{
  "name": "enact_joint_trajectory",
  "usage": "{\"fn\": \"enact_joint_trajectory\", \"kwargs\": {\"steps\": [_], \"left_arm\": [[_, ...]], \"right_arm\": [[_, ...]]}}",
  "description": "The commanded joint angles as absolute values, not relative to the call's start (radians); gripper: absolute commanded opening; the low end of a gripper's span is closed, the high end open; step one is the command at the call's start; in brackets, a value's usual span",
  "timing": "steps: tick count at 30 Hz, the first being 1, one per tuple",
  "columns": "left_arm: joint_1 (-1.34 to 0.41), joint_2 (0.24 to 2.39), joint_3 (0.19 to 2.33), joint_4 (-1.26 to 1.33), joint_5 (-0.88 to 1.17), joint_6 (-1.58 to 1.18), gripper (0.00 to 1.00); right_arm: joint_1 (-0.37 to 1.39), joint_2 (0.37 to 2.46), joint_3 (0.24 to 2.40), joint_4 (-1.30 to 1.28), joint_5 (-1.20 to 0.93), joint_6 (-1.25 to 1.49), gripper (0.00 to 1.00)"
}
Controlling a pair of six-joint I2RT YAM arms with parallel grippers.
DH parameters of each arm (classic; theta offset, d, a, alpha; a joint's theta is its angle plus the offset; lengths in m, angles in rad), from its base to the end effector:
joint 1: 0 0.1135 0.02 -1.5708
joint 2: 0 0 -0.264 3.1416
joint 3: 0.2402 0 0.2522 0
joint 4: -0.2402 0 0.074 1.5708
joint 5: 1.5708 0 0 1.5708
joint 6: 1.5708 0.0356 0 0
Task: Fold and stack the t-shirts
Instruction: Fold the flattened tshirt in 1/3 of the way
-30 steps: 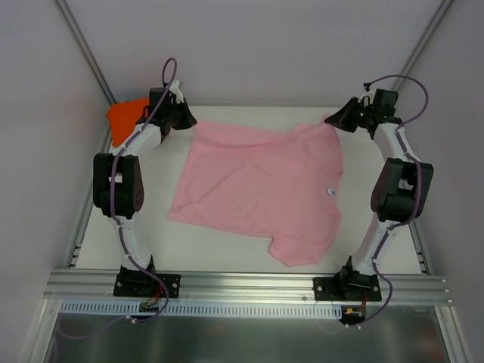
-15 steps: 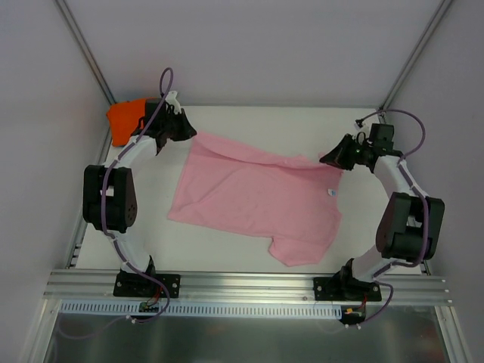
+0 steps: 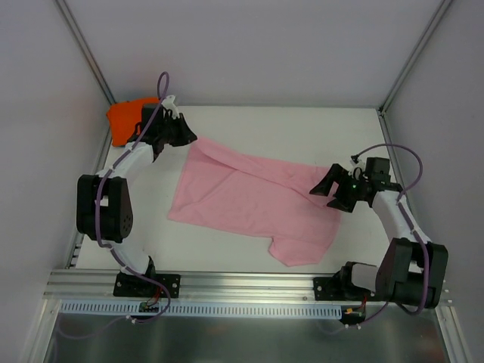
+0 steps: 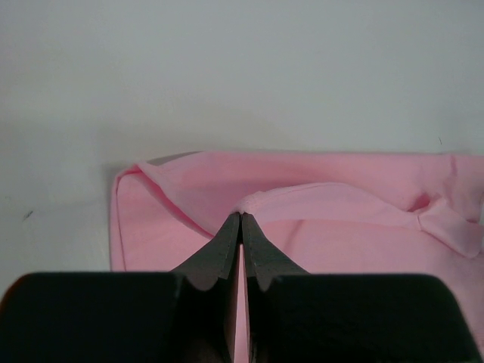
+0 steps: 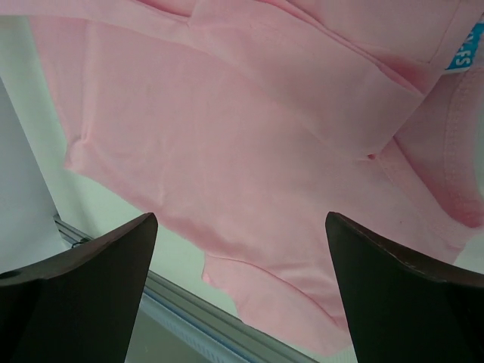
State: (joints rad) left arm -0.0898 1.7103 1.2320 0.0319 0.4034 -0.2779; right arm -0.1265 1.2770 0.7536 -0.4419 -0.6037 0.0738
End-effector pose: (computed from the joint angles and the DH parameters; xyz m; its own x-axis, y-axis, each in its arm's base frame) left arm 0.3952 -0.0496 0.2694 -0.5329 -0.2054 -0.8209 0.3005 0.8610 -0.4104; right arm 0.2451 -0.0108 0.2108 -0.8294 0.1667 -0.5332 -0.1559 0.8474 0.5075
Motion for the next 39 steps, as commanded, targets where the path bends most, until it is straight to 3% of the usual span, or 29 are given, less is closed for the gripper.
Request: {"fn": "enact_joint_trajectory", "kwargs": {"steps": [1, 20, 26, 31, 39], "left_arm": [[-0.080, 1.649, 1.209, 0.052, 0.434, -0.285, 0.02], [-0.083, 1.551, 1.062, -0.057, 0.353, -0.275, 0.01], [-0.087, 1.511, 0.985, -0.126, 0.125, -0.342, 0.08], [-0.087, 1.479, 0.948, -0.163, -0.084, -0.409, 0.23], [-0.087, 1.379, 0.890, -0.117, -0.196, -0.463, 0.27]], "right_arm": [[-0.121, 1.184, 0.796, -0.472, -0.575, 0.064, 1.00], [-0.121, 1.128, 0.821, -0.534, -0.552, 0.035, 0.99], [-0.121, 1.118, 0.827, -0.541, -0.554, 0.029, 0.99], [-0.121, 1.108, 0.833, -0.552, -0.555, 0.023, 0.99], [-0.121, 1.109, 0.831, -0.546, -0.551, 0.023, 0.99]]}}
